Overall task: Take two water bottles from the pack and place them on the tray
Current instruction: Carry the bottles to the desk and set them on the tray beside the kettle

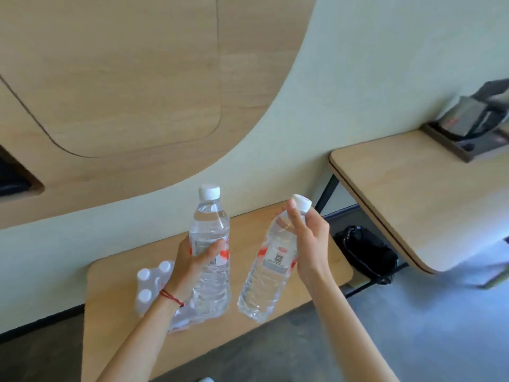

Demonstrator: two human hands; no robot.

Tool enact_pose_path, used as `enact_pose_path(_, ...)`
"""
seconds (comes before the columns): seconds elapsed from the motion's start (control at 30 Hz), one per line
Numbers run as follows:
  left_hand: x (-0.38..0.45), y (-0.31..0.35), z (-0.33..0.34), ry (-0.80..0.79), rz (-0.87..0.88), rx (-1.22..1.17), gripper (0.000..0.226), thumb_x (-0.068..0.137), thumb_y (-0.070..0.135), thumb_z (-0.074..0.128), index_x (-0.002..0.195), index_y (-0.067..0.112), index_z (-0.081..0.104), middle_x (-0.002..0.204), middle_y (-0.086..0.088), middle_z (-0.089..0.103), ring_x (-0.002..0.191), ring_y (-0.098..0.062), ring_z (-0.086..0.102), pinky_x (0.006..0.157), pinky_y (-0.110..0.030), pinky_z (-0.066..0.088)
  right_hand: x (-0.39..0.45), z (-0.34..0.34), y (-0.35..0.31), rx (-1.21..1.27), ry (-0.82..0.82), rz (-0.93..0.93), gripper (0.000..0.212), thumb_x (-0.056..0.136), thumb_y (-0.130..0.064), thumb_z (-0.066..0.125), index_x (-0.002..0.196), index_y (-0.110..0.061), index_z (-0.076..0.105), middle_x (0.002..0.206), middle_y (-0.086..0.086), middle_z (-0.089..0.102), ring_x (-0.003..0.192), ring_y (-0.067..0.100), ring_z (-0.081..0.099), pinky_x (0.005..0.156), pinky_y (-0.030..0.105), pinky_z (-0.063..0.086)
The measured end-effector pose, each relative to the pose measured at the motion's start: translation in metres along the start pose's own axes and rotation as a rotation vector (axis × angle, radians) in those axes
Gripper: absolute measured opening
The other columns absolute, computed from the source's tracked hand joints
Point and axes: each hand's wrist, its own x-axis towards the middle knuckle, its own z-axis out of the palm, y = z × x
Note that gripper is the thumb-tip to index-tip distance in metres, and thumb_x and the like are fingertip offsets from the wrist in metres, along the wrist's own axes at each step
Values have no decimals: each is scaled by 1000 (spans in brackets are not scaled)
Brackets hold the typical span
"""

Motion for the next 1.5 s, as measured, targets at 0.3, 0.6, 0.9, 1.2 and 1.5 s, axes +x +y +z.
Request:
enact_pose_path(0.3,3,-17,198,-139,-27,31,78,42,66,80,95,11,66,74,-2,75,68,-18,71,59,-27,59,31,-191,-26,28,171,-26,26,80,-44,64,69,-21,66,66,-2,68,67,25,65,71,46,56)
enact_pose_path(0.6,45,-32,377,-363,-77,75,59,39,71,78,84,34,69,84,-13,71,78,-35,69,73,-46,58,84,-358,-35,5,398,-64,25,81,-40,65,72,-16,68,75,6,70,71,29,67,73,54,57)
enact_pose_path(0.9,130,-50,551,-556,-62,76,71,39,69,78,90,22,65,72,2,73,70,-16,71,63,-23,59,177,-496,-38,-58,585,-110,35,76,-46,65,78,-12,70,70,-7,74,72,19,73,71,34,60)
enact_pose_path(1.2,184,-70,706,-611,-100,97,66,42,67,79,88,21,69,81,-11,72,75,-29,70,68,-36,59,259,-631,-27,-60,660,-155,22,75,-47,63,73,-26,69,70,-15,74,72,12,73,63,18,59)
enact_pose_path(1.5,212,-98,885,-471,-67,85,74,44,61,80,96,10,66,89,-27,69,82,-36,67,78,-46,55,352,-798,-24,-50,505,-185,28,74,-47,65,78,-20,70,70,-13,74,69,11,72,65,21,59)
